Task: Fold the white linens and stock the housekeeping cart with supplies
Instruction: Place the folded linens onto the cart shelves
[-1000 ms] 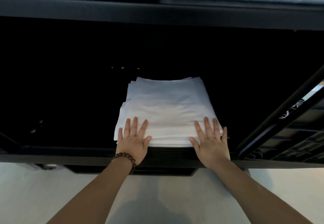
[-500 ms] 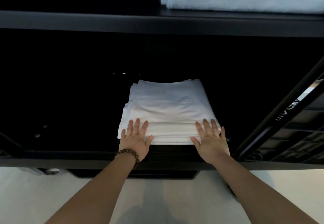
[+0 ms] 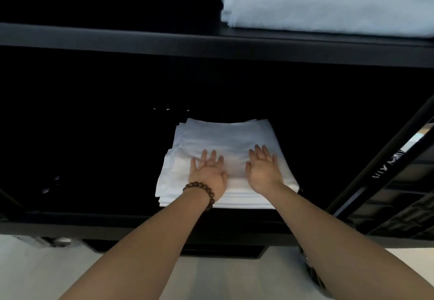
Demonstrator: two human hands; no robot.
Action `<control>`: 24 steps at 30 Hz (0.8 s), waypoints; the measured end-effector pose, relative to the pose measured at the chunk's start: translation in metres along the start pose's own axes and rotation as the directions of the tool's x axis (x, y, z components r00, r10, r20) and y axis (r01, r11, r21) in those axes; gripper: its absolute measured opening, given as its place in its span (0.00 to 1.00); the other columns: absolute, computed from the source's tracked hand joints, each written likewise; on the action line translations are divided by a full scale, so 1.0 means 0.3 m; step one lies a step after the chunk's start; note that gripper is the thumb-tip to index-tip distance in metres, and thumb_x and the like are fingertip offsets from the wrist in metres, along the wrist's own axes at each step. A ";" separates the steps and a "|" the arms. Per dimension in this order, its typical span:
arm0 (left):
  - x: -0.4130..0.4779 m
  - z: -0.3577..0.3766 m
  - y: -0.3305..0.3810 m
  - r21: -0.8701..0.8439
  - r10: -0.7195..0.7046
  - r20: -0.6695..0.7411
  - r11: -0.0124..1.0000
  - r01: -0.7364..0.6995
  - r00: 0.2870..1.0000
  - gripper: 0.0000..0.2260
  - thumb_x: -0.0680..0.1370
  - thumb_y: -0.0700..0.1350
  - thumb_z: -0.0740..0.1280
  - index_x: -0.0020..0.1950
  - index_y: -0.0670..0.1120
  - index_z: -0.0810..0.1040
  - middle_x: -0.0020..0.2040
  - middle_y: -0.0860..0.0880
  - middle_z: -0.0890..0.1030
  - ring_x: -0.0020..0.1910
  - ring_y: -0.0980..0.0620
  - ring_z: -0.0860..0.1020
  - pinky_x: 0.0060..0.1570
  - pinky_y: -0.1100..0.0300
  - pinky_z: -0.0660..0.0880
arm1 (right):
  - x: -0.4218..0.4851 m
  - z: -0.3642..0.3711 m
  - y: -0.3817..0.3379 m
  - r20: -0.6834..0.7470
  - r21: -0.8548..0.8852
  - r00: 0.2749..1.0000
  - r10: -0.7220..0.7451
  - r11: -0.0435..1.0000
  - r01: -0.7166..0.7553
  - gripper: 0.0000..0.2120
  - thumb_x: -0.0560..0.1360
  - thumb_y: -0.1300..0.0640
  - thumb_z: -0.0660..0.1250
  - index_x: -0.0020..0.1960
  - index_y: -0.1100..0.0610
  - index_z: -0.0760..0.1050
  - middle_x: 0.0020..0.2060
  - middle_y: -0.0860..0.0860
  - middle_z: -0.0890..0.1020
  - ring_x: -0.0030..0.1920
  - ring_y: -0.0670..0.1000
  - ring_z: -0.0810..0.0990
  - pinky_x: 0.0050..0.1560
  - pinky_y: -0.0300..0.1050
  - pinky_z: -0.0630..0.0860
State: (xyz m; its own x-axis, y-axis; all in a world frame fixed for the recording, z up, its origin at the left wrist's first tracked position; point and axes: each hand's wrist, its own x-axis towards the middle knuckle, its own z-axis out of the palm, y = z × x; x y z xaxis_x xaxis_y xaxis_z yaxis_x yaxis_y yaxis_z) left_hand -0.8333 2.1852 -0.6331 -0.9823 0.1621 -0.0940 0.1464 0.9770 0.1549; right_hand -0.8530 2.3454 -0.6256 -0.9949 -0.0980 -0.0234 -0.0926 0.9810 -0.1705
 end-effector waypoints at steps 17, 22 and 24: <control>0.062 0.139 -0.131 0.040 -0.242 -0.012 0.969 0.242 0.970 0.37 0.73 0.70 0.39 0.78 0.53 0.38 0.78 0.45 0.38 0.77 0.43 0.38 0.74 0.42 0.40 | 0.150 0.152 -0.066 0.221 -0.099 0.968 -0.116 0.985 0.141 0.28 0.80 0.39 0.41 0.78 0.45 0.40 0.77 0.44 0.41 0.77 0.47 0.40 0.75 0.56 0.37; 0.029 0.135 -0.149 0.069 -0.245 -0.004 0.967 0.245 0.969 0.41 0.71 0.73 0.36 0.78 0.53 0.38 0.78 0.44 0.39 0.77 0.44 0.39 0.74 0.42 0.42 | 0.112 0.114 0.156 0.162 -0.254 0.980 0.114 0.965 -0.070 0.33 0.77 0.34 0.36 0.77 0.48 0.38 0.77 0.45 0.37 0.76 0.48 0.36 0.74 0.61 0.41; 0.009 0.125 -0.152 0.063 -0.253 0.001 0.966 0.252 0.967 0.42 0.70 0.74 0.35 0.78 0.52 0.38 0.78 0.43 0.39 0.77 0.44 0.39 0.74 0.42 0.43 | 0.072 0.108 0.199 0.162 -0.198 0.969 0.187 0.968 -0.153 0.32 0.78 0.35 0.38 0.77 0.48 0.36 0.76 0.45 0.35 0.76 0.49 0.36 0.74 0.61 0.46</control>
State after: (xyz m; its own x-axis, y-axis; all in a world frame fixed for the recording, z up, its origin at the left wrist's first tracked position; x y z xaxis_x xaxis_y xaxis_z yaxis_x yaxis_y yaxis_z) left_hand -0.8380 2.1462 -0.6775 -0.9873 -0.0902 -0.1308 -0.0992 0.9930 0.0639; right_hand -0.8789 2.3965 -0.6681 -0.9749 0.0612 -0.2140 0.0552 0.9979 0.0340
